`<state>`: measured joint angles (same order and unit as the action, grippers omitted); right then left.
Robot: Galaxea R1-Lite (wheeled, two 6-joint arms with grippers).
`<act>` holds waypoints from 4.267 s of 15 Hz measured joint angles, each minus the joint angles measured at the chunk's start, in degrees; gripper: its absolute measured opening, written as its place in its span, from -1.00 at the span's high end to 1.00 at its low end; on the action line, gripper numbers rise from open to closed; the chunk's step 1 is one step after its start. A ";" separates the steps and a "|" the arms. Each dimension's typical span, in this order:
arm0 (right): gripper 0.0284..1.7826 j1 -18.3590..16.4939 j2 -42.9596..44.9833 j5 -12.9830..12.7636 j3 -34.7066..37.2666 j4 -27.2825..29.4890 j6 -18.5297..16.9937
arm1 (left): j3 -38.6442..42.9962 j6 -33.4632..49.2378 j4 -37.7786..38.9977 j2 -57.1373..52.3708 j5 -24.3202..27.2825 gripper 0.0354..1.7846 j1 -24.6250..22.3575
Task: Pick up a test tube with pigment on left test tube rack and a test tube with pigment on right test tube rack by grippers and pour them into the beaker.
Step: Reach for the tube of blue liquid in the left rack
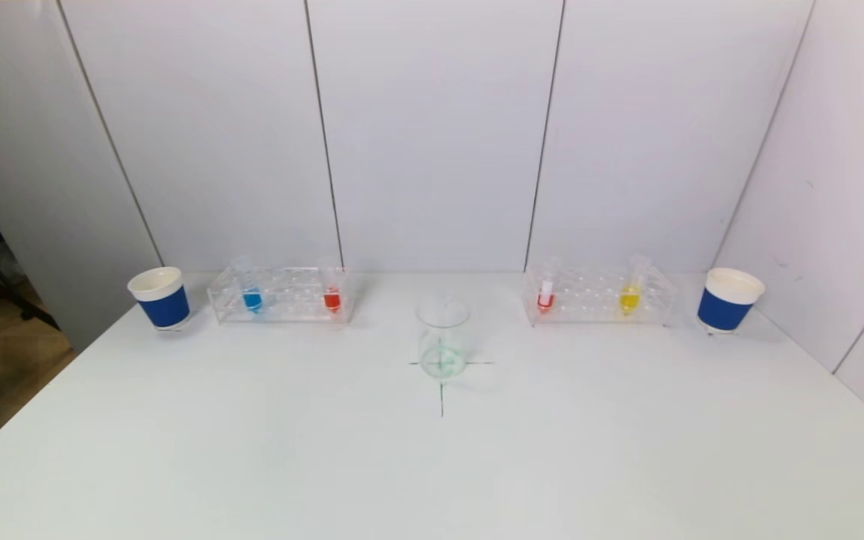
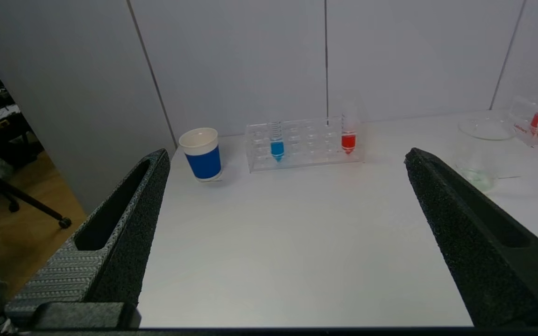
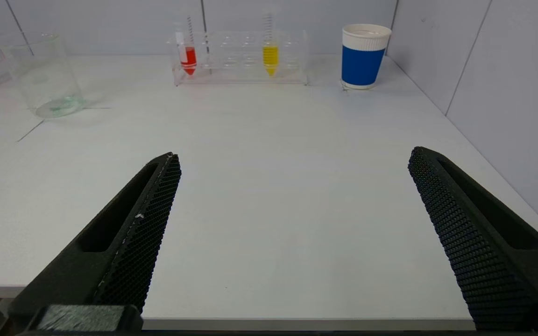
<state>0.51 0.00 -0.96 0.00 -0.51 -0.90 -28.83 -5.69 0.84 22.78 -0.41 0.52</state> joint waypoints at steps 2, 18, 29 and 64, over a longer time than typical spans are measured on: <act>-0.99 0.00 0.00 0.00 0.00 0.00 0.00 | -0.18 0.07 3.89 4.30 -1.10 -0.98 -0.01; -0.99 -0.02 0.00 0.00 0.00 -0.01 0.02 | 1.91 2.08 35.10 41.30 -7.96 -0.98 0.00; -0.99 0.00 0.00 0.00 0.00 0.00 0.02 | 4.80 2.67 69.58 71.12 -8.84 -0.98 -0.06; -0.99 0.00 0.00 0.00 0.00 0.00 -0.02 | -18.32 2.30 86.33 111.07 3.79 -0.98 -3.50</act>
<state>0.51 0.00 -0.96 0.00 -0.51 -0.93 -47.15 -3.39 87.17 133.85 3.38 -2.97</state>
